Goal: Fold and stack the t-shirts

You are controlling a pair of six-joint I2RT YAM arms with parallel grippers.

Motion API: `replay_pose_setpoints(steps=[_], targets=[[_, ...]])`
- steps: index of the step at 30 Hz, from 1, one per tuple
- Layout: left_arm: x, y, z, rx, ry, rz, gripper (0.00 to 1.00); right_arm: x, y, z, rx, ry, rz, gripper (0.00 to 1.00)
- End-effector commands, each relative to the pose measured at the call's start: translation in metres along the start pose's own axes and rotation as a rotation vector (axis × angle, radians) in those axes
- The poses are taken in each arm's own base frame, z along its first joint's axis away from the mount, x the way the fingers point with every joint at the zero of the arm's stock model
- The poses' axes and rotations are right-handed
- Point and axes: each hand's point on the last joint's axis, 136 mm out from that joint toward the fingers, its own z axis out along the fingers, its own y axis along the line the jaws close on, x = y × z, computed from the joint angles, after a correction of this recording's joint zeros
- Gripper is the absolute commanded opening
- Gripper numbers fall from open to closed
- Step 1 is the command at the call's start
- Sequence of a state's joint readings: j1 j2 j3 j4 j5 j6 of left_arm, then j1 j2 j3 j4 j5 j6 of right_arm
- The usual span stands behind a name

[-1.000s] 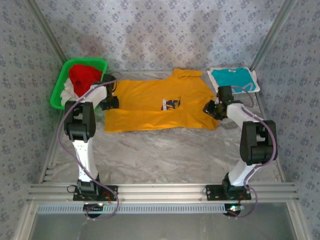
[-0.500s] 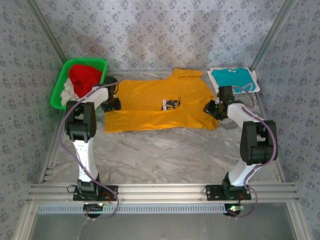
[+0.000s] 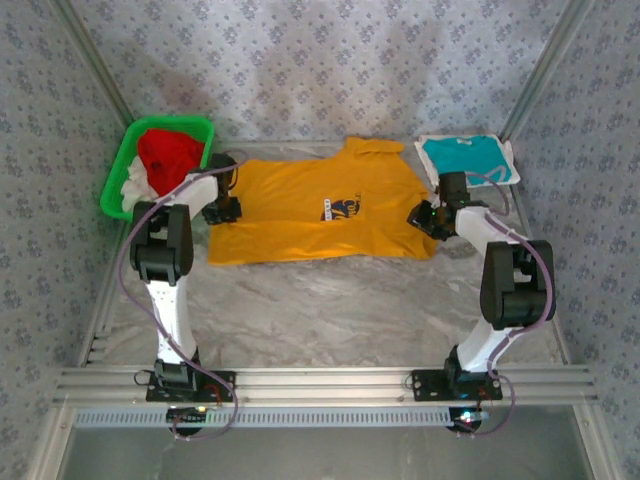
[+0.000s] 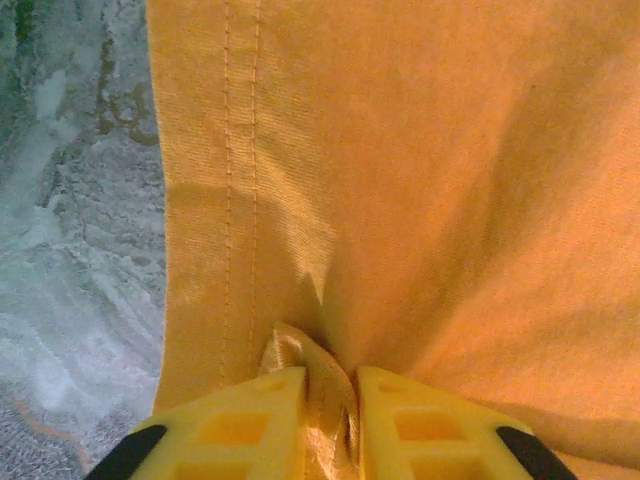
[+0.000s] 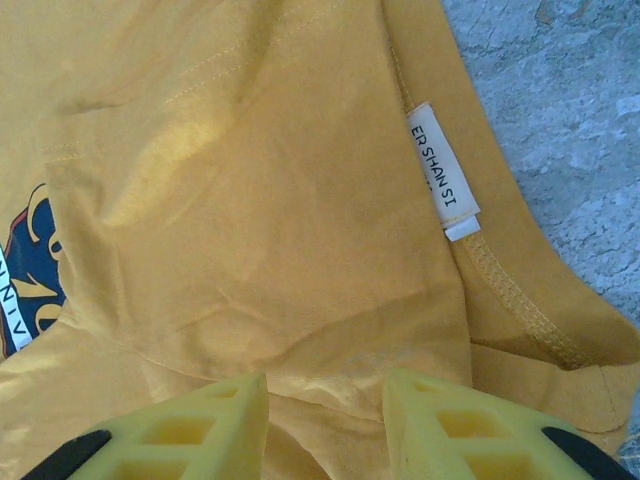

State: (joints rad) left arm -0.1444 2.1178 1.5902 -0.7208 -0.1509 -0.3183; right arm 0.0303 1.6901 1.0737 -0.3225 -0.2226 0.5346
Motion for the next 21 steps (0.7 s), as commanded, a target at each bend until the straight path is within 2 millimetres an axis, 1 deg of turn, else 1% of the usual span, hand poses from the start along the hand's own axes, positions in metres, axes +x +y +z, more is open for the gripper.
replay_pose_setpoints(steps=[1,2,3,7,10,11,12,17,18,19,21], targets=[[-0.018,0.003,-0.038,-0.006,-0.069,0.007,0.09,0.004,-0.007,0.006,0.006,0.023,0.027,0.38],[-0.018,0.003,-0.037,-0.004,-0.069,0.008,0.03,0.004,-0.006,0.006,0.005,0.023,0.026,0.38],[-0.018,0.003,-0.036,-0.006,-0.066,0.008,0.00,0.004,-0.007,0.006,0.006,0.022,0.029,0.38],[-0.016,0.003,-0.034,-0.006,-0.055,0.005,0.00,0.003,-0.007,0.005,0.003,0.021,0.029,0.38],[-0.015,0.003,-0.038,-0.007,-0.059,0.000,0.00,0.002,-0.007,0.005,0.003,0.019,0.028,0.38],[-0.016,0.004,-0.040,-0.006,-0.061,-0.001,0.02,0.003,-0.008,0.006,0.005,0.022,0.028,0.38],[-0.016,0.003,-0.042,-0.005,-0.063,0.001,0.10,0.004,-0.008,0.007,0.006,0.026,0.030,0.38],[-0.015,0.005,-0.050,-0.008,-0.068,-0.004,0.10,0.005,-0.009,0.010,-0.001,0.035,0.038,0.38],[-0.014,0.005,-0.051,-0.008,-0.064,-0.003,0.14,0.005,-0.009,0.010,-0.003,0.036,0.039,0.38],[-0.012,0.004,-0.050,-0.005,-0.056,0.000,0.20,0.005,-0.009,0.010,-0.004,0.036,0.040,0.38],[-0.010,0.004,-0.048,-0.006,-0.047,0.002,0.21,0.005,-0.008,0.009,-0.007,0.034,0.040,0.38]])
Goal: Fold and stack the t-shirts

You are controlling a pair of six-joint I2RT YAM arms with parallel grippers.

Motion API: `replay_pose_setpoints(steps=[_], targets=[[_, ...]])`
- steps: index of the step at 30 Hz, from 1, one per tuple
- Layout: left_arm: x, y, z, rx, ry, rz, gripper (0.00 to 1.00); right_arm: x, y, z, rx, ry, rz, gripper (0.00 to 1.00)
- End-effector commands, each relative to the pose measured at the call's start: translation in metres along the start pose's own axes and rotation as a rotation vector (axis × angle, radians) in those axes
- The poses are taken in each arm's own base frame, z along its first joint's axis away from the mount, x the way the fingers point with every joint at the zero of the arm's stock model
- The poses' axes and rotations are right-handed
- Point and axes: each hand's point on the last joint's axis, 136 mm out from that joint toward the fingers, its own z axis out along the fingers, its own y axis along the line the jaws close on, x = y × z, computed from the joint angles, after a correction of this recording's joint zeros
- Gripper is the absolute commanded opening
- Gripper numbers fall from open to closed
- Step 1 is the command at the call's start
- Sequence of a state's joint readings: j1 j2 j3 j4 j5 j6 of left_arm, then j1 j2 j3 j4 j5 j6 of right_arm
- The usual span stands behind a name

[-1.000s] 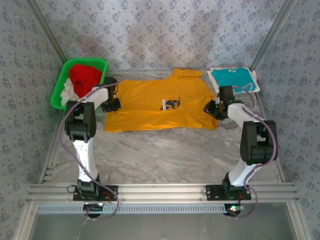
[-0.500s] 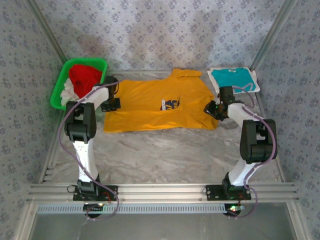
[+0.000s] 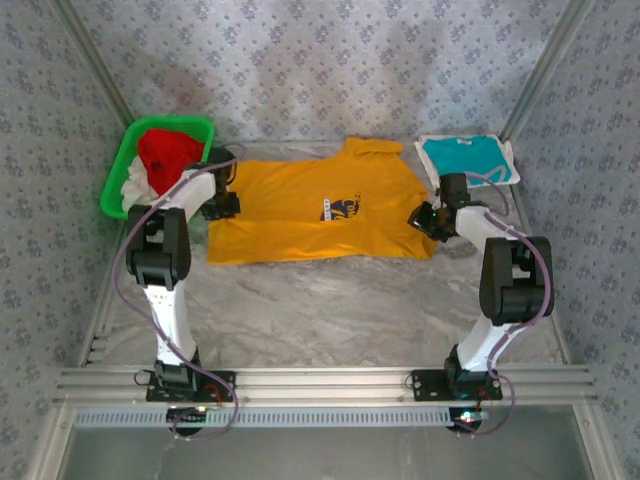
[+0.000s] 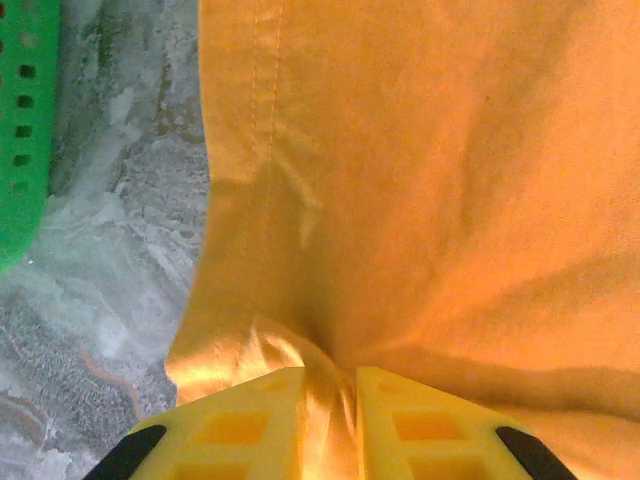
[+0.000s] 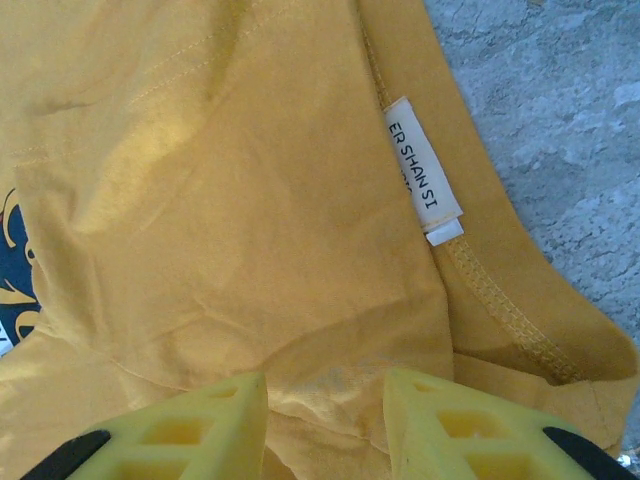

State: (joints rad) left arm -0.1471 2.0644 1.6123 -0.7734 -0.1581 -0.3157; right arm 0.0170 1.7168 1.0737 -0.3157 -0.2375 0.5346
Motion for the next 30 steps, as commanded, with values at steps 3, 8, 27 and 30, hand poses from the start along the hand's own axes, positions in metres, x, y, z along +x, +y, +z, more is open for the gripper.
replay_pose_setpoints(steps=[3,8,27,30], targets=[[-0.002,0.001,-0.015,-0.011,-0.005,0.007,0.00,0.003,-0.003,0.002,-0.010,0.016,0.028,0.38],[-0.002,0.001,-0.012,-0.012,-0.013,0.007,0.00,0.003,-0.004,0.001,-0.014,0.016,0.035,0.38],[-0.003,0.001,0.016,-0.029,0.019,0.012,0.35,0.004,-0.002,0.001,-0.063,0.026,0.064,0.38],[-0.002,0.001,0.017,-0.028,0.018,0.013,0.23,0.005,-0.003,0.003,-0.061,0.024,0.068,0.38]])
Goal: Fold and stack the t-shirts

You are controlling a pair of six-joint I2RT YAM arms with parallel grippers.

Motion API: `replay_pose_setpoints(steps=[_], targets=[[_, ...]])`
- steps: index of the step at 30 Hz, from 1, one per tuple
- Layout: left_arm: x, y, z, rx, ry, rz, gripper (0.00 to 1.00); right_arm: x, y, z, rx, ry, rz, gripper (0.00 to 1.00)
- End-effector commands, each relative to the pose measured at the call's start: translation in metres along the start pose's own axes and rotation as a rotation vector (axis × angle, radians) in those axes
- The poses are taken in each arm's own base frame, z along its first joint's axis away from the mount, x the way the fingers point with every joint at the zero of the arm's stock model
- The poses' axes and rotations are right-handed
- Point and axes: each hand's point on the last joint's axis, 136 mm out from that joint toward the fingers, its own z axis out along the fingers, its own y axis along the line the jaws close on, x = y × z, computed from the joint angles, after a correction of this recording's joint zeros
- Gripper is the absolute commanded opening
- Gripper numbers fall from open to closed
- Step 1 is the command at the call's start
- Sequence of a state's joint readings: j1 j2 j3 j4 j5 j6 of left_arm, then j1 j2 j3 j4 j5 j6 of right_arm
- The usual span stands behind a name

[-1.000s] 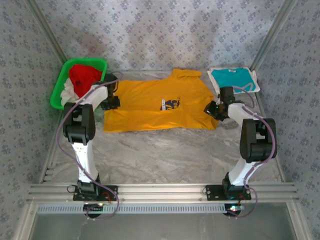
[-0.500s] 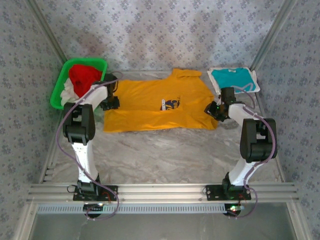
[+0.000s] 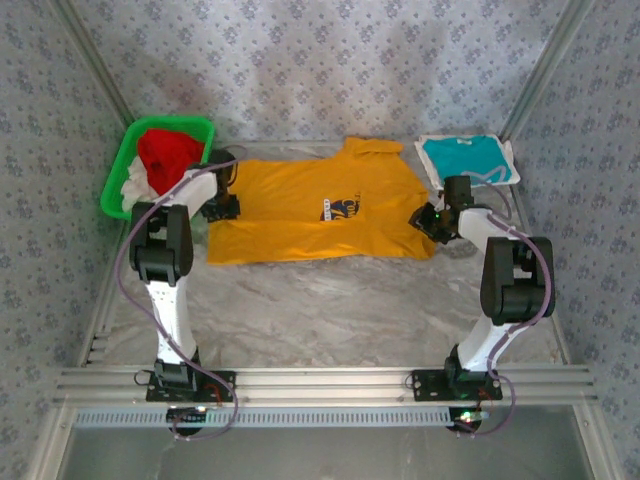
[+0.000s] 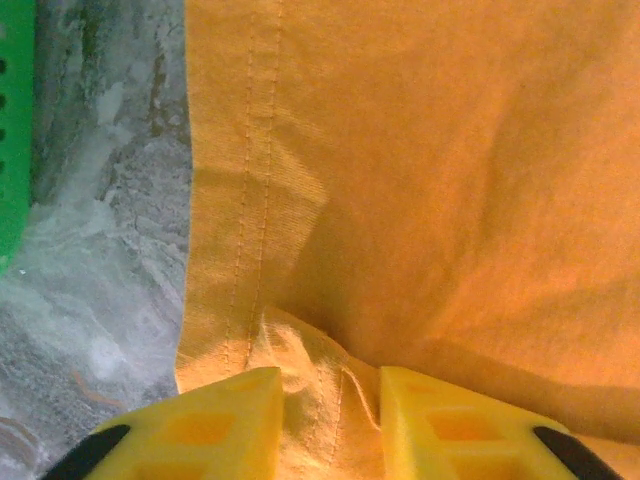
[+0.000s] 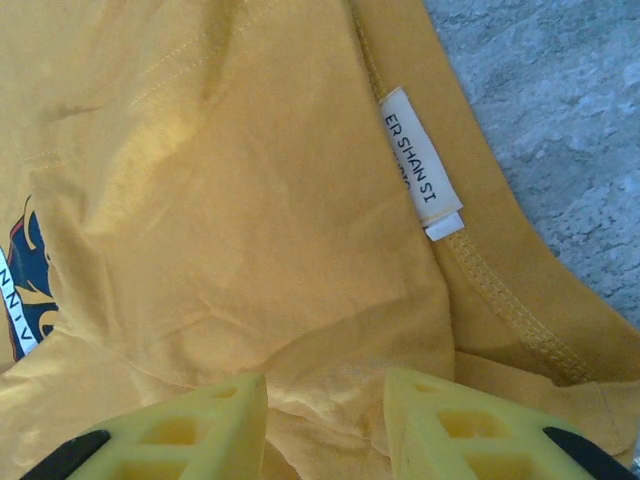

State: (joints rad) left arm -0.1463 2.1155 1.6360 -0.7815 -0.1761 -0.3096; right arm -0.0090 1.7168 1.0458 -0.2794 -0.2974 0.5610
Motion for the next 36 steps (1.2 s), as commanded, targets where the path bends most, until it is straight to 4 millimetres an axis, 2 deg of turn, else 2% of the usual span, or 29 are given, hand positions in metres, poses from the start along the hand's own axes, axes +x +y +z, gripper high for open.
replay_pose_setpoints(steps=[1,3,6,7,14,20,25,36], targets=[[-0.004,-0.001,0.001,0.000,-0.011,0.002,0.18,0.003,-0.001,0.001,-0.012,0.013,0.022,0.38],[-0.006,-0.001,-0.002,0.000,-0.017,0.003,0.16,0.002,-0.001,0.000,-0.012,0.008,0.020,0.38],[-0.007,0.000,-0.004,-0.002,-0.019,0.001,0.06,0.001,0.000,-0.002,-0.013,0.006,0.018,0.38],[-0.008,0.000,-0.006,-0.001,-0.022,0.003,0.00,0.000,0.001,-0.002,-0.013,0.003,0.020,0.38],[-0.011,0.009,-0.026,-0.020,-0.071,-0.012,0.00,0.000,-0.005,-0.002,0.004,0.000,0.029,0.38],[-0.013,0.020,-0.034,-0.038,-0.079,-0.029,0.00,-0.002,-0.006,-0.003,0.004,-0.005,0.041,0.38],[-0.016,0.030,-0.032,-0.054,-0.074,-0.046,0.00,-0.002,-0.010,-0.003,0.013,-0.011,0.050,0.38],[-0.012,0.050,-0.001,-0.138,0.009,-0.043,0.00,-0.003,-0.021,0.001,0.056,-0.010,0.065,0.38]])
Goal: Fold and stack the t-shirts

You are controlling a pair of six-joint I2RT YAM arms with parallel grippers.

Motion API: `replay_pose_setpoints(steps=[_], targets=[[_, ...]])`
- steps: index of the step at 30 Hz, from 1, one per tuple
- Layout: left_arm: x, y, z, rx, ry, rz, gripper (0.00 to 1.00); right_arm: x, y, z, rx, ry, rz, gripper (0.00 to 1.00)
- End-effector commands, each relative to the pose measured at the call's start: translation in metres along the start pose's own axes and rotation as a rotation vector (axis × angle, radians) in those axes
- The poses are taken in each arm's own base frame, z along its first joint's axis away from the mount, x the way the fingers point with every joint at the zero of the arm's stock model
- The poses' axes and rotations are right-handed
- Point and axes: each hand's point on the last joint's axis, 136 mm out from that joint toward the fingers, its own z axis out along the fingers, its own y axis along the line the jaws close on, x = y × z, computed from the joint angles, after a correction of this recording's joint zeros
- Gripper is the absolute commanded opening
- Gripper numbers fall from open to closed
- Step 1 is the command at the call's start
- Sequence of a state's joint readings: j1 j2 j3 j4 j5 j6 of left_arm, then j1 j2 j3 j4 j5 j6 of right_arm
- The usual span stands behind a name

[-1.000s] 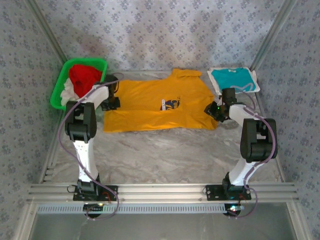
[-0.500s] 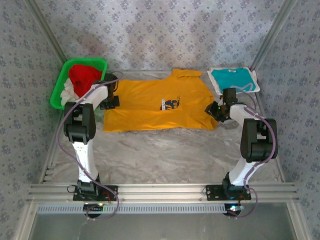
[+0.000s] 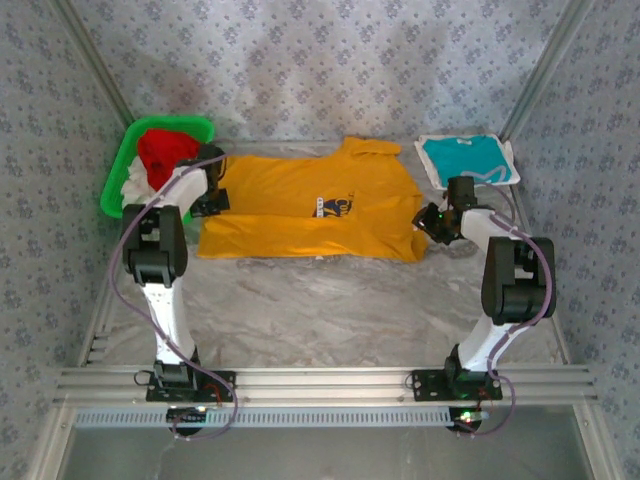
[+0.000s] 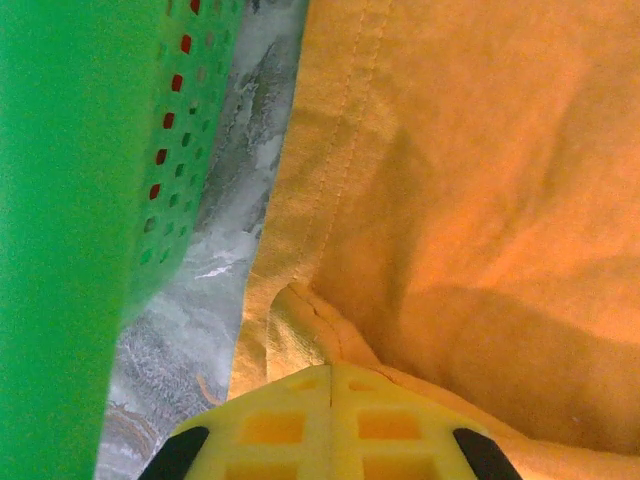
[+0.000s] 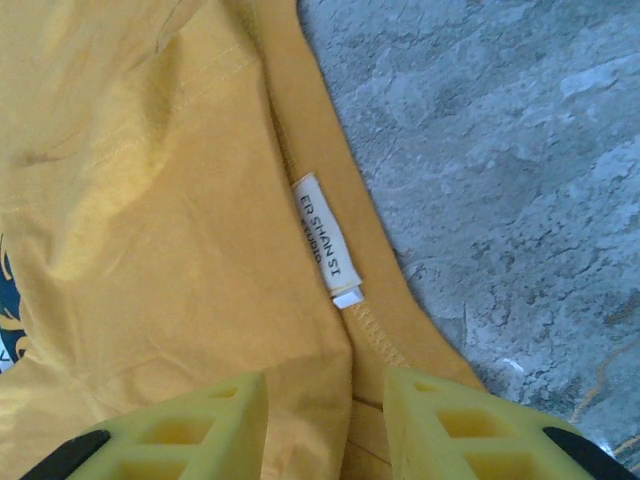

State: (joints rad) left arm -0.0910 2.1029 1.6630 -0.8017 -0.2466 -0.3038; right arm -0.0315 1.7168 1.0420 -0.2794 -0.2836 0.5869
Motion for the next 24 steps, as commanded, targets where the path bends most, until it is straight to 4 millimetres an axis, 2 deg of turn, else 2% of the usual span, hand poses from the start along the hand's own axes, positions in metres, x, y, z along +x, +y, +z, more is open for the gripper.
replay_pose_setpoints(steps=[1,3,6,8,10,11,14,17,20,22,24], targets=[[0.004,0.014,0.010,-0.070,0.045,0.016,0.00,0.002,-0.010,0.002,0.036,0.003,0.015,0.38],[0.003,0.015,0.009,-0.074,0.044,0.014,0.00,0.001,-0.005,-0.001,0.042,-0.005,-0.012,0.38],[-0.003,0.014,-0.004,-0.067,0.004,0.005,0.33,0.001,0.008,-0.010,0.055,-0.017,-0.072,0.38],[-0.008,0.007,-0.022,-0.041,-0.044,0.004,0.45,0.000,0.019,-0.018,0.046,-0.035,-0.111,0.38],[-0.010,-0.008,-0.040,-0.009,-0.077,0.020,0.63,0.002,0.028,-0.023,0.050,-0.047,-0.150,0.38],[-0.010,-0.017,-0.050,0.009,-0.093,0.034,0.66,0.005,0.032,-0.025,0.053,-0.049,-0.167,0.39],[-0.006,-0.044,-0.078,0.078,-0.154,0.048,0.66,0.013,0.046,-0.026,0.052,-0.046,-0.219,0.39],[0.005,-0.063,-0.091,0.159,-0.191,0.027,0.66,0.026,0.055,-0.018,0.045,-0.021,-0.242,0.39],[0.018,-0.075,-0.092,0.221,-0.221,0.004,0.65,0.037,0.062,-0.004,0.039,0.019,-0.253,0.34],[0.028,-0.077,-0.083,0.236,-0.216,-0.002,0.64,0.040,0.067,0.005,0.019,0.040,-0.250,0.31],[0.036,-0.075,-0.075,0.232,-0.204,-0.002,0.61,0.040,0.068,0.013,0.016,0.042,-0.242,0.21]])
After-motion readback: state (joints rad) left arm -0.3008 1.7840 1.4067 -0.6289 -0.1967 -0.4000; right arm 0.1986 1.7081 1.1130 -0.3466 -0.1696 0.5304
